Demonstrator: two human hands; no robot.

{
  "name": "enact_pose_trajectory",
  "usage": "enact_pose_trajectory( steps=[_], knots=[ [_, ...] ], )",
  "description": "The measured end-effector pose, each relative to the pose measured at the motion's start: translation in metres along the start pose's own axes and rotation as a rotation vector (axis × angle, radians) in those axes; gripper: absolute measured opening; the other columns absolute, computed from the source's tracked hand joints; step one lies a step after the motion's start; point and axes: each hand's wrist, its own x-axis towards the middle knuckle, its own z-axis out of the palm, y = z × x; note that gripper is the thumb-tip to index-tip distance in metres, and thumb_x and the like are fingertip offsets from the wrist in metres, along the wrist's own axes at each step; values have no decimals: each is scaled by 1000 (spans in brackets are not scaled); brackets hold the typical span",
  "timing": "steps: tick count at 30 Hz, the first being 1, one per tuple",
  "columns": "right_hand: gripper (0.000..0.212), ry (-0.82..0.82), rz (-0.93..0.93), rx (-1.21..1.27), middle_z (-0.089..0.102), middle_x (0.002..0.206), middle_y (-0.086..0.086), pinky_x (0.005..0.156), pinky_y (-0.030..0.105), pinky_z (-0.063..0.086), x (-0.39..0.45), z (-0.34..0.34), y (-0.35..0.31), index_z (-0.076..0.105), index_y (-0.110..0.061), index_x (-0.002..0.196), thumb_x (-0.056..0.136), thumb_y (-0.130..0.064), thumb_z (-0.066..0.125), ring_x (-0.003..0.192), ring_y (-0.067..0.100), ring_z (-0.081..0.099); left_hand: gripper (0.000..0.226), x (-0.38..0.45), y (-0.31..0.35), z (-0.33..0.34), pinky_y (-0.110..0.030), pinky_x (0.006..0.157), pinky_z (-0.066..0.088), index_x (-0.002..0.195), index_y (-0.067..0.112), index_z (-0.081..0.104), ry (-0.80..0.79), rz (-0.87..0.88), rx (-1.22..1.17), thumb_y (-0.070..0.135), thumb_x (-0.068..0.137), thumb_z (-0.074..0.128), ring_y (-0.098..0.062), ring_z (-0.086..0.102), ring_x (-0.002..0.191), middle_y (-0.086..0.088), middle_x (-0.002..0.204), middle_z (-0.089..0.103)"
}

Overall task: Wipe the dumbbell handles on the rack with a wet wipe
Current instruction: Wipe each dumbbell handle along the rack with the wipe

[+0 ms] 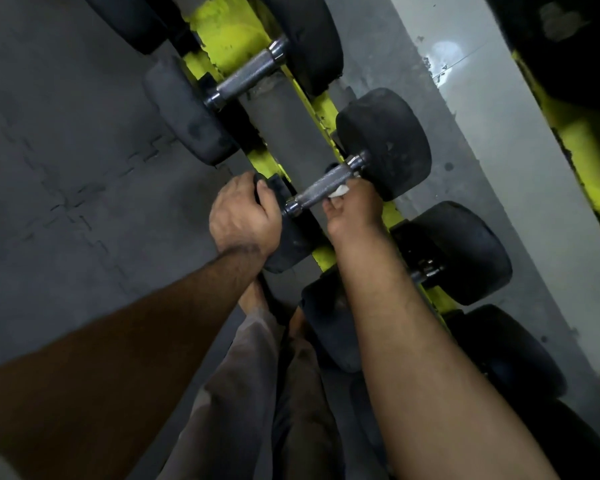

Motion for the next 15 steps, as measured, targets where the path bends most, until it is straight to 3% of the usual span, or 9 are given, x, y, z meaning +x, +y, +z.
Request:
enact_pose_trajectory(
  steps=[2, 4, 6, 8, 11, 15],
  knots=[
    [21, -11, -6, -52, 65, 121, 11, 86, 31, 52, -2, 3, 2, 61, -12, 113, 98, -8, 48, 110, 23, 64, 34, 1, -1, 1, -38, 79, 47, 103, 7, 66, 8, 11, -1, 28, 95, 41, -30, 62, 93, -10, 99, 68],
    [12, -56, 0, -194, 65, 89, 6, 60, 24, 50, -9, 1, 23, 61, -15, 91, 97, -13, 51, 75, 14, 65, 32, 0, -3, 2, -38, 80, 48, 104, 6, 66, 17, 11, 1, 25, 95, 43, -30, 62, 93, -11, 99, 68],
    [19, -144, 57, -272, 55, 66, 2, 49, 19, 43, -14, -7, 37, 56, -17, 76, 95, -16, 53, 51, 11, 54, 30, -1, -2, 2, -38, 79, 48, 104, 6, 66, 20, 12, -2, 24, 95, 44, -30, 62, 93, -11, 99, 68],
    [17, -193, 94, -147, 53, 67, 4, 55, 23, 44, -10, -9, 24, 53, -18, 76, 93, -20, 54, 58, 15, 56, 29, -1, -1, 1, -37, 78, 48, 103, 6, 66, 20, 11, 1, 24, 95, 45, -30, 62, 92, -10, 98, 68],
    [15, -152, 8, 6, 61, 95, 8, 74, 26, 50, 2, -5, 0, 59, -14, 96, 98, -24, 49, 92, 20, 62, 28, 0, -2, 2, -36, 77, 48, 102, 7, 66, 31, 21, -11, 24, 95, 46, -29, 63, 91, -10, 97, 69],
    [18, -276, 99, -202, 60, 84, 6, 66, 24, 50, -13, -12, 22, 56, -13, 100, 99, -25, 43, 74, 16, 61, 33, 0, -1, 0, -38, 80, 49, 106, 6, 67, 27, 18, -17, 27, 94, 43, -30, 63, 94, -10, 99, 69]
  ],
)
